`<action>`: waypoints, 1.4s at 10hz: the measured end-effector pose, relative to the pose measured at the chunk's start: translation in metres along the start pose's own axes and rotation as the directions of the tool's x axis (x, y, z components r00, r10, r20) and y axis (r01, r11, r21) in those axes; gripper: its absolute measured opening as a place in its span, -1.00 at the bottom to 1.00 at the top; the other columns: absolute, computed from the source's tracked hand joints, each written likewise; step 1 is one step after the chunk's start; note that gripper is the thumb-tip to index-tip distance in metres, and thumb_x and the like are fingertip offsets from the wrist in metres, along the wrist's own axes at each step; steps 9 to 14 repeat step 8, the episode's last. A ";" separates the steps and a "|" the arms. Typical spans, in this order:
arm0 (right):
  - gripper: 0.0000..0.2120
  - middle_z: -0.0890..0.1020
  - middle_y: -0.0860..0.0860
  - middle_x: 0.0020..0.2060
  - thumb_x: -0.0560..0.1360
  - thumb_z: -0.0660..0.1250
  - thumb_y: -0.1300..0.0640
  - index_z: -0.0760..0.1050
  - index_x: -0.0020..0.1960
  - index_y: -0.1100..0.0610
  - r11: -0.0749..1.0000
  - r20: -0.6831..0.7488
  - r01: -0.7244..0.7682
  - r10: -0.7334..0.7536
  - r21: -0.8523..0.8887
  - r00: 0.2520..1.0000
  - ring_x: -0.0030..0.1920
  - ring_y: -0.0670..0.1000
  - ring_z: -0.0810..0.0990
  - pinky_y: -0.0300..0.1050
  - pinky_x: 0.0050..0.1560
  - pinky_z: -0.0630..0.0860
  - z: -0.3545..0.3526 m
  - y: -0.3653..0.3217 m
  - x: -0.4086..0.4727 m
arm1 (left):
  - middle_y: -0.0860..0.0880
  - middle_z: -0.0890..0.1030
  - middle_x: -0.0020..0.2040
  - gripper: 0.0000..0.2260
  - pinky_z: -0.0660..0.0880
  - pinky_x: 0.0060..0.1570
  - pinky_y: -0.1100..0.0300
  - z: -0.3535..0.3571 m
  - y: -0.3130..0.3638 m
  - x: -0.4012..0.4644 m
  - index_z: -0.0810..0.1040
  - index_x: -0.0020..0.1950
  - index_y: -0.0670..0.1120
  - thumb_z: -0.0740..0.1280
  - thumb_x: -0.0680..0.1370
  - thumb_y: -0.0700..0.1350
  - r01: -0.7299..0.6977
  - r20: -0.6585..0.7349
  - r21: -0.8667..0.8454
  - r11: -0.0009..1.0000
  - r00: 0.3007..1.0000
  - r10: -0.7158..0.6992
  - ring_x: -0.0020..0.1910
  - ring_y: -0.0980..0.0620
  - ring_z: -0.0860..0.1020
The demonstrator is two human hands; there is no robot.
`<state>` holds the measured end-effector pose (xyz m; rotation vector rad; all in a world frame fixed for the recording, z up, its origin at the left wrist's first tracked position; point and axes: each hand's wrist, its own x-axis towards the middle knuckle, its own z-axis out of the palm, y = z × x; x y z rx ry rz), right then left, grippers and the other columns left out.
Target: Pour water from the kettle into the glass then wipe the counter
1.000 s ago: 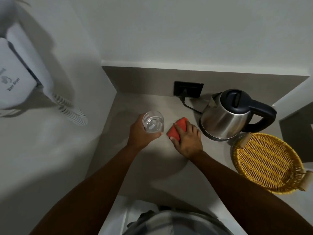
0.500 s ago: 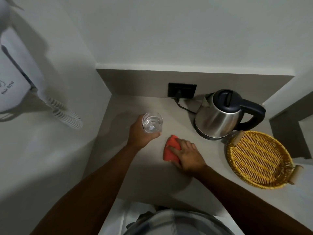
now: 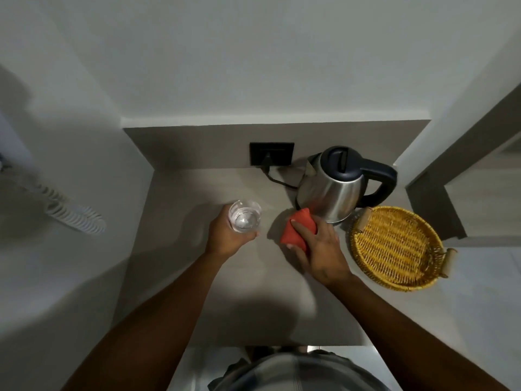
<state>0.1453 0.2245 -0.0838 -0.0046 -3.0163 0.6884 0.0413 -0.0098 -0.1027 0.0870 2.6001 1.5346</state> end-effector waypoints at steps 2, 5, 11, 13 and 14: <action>-0.44 0.32 0.21 0.43 0.52 0.36 -0.15 0.36 0.48 -0.06 0.970 -0.313 -0.171 0.219 0.172 0.924 0.36 0.23 0.31 0.20 0.30 0.36 -0.038 0.038 -0.051 | 0.05 0.68 0.14 -0.30 0.56 0.18 0.06 0.012 -0.001 0.000 0.55 0.25 0.01 0.72 0.17 -0.07 -0.040 -0.038 0.028 0.999 0.998 0.041 0.13 0.07 0.63; -0.37 0.29 0.25 0.43 0.53 0.24 -0.31 0.28 0.51 -0.06 0.692 -0.139 -0.705 0.722 0.157 0.678 0.38 0.33 0.26 0.34 0.37 0.24 -0.042 0.111 -0.046 | 0.09 0.67 0.10 -0.34 0.48 0.07 0.21 0.006 0.005 -0.004 0.53 0.21 0.06 0.71 0.18 -0.02 -0.020 -0.034 0.053 0.998 0.999 0.022 0.08 0.07 0.63; -0.40 0.27 0.18 0.50 0.57 0.07 -0.32 0.28 0.48 0.01 0.814 -0.200 -0.580 0.565 -0.021 0.800 0.48 0.28 0.16 0.36 0.43 0.06 -0.037 0.097 -0.045 | 0.04 0.63 0.22 -0.21 0.52 0.18 0.21 0.004 -0.012 -0.017 0.45 0.38 0.08 0.68 0.23 -0.17 0.005 0.037 -0.026 1.000 0.999 -0.004 0.18 0.06 0.60; -0.40 0.27 0.18 0.50 0.57 0.07 -0.32 0.28 0.48 0.01 0.814 -0.200 -0.580 0.565 -0.021 0.800 0.48 0.28 0.16 0.36 0.43 0.06 -0.037 0.097 -0.045 | 0.04 0.63 0.22 -0.21 0.52 0.18 0.21 0.004 -0.012 -0.017 0.45 0.38 0.08 0.68 0.23 -0.17 0.005 0.037 -0.026 1.000 0.999 -0.004 0.18 0.06 0.60; -0.40 0.27 0.18 0.50 0.57 0.07 -0.32 0.28 0.48 0.01 0.814 -0.200 -0.580 0.565 -0.021 0.800 0.48 0.28 0.16 0.36 0.43 0.06 -0.037 0.097 -0.045 | 0.04 0.63 0.22 -0.21 0.52 0.18 0.21 0.004 -0.012 -0.017 0.45 0.38 0.08 0.68 0.23 -0.17 0.005 0.037 -0.026 1.000 0.999 -0.004 0.18 0.06 0.60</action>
